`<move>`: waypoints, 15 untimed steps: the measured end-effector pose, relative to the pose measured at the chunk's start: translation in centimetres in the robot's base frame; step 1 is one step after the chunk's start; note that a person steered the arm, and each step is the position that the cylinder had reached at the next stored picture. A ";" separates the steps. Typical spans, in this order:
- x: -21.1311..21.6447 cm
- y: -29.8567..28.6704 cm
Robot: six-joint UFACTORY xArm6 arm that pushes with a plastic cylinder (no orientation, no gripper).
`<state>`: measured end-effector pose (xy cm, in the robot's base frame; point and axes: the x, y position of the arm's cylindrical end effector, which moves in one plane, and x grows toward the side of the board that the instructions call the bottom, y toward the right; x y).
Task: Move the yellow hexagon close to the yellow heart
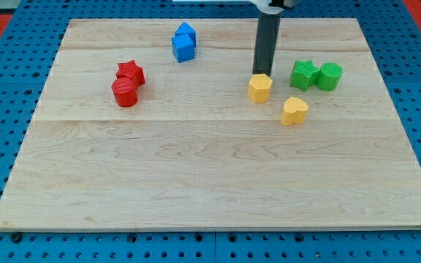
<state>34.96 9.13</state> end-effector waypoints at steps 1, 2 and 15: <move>-1.1 0.3; -1.6 0.3; 6.9 13.1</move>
<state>41.86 22.27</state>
